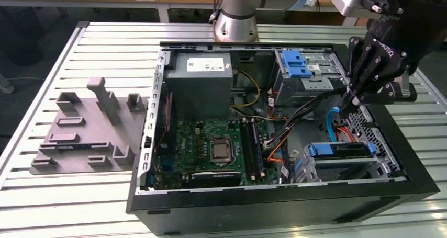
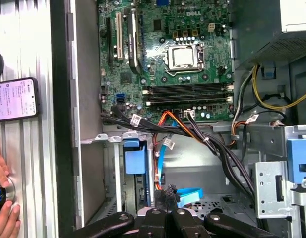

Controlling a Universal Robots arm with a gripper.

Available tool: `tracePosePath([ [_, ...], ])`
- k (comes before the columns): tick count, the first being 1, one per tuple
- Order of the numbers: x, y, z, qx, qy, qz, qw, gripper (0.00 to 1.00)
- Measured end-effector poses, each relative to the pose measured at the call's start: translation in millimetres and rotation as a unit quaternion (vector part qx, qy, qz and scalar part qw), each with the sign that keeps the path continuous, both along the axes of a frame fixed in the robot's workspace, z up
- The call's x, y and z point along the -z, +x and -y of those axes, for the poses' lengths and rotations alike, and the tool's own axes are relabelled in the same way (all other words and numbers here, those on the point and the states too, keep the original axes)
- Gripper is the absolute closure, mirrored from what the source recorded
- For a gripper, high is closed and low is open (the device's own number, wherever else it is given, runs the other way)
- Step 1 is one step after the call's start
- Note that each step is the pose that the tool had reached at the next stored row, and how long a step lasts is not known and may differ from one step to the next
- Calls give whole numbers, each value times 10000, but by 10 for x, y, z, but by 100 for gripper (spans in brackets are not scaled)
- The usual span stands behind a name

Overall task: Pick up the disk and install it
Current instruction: 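Insert the second disk wire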

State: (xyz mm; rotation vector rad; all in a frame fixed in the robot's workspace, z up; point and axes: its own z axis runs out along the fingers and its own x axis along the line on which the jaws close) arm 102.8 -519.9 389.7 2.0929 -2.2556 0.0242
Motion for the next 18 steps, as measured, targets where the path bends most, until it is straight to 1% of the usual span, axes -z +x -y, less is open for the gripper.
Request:
tracePosePath([
  [4, 35, 0, -8, 0, -3, 3, 10000, 89],
  [8, 41, 0, -14, 0, -9, 4, 10000, 89],
  [9, 42, 0, -23, 0, -9, 4, 10000, 83],
  [13, 62, 0, -52, 0, -8, 5, 10000, 83],
  [18, 103, 0, -60, 0, -10, 4, 10000, 83],
])
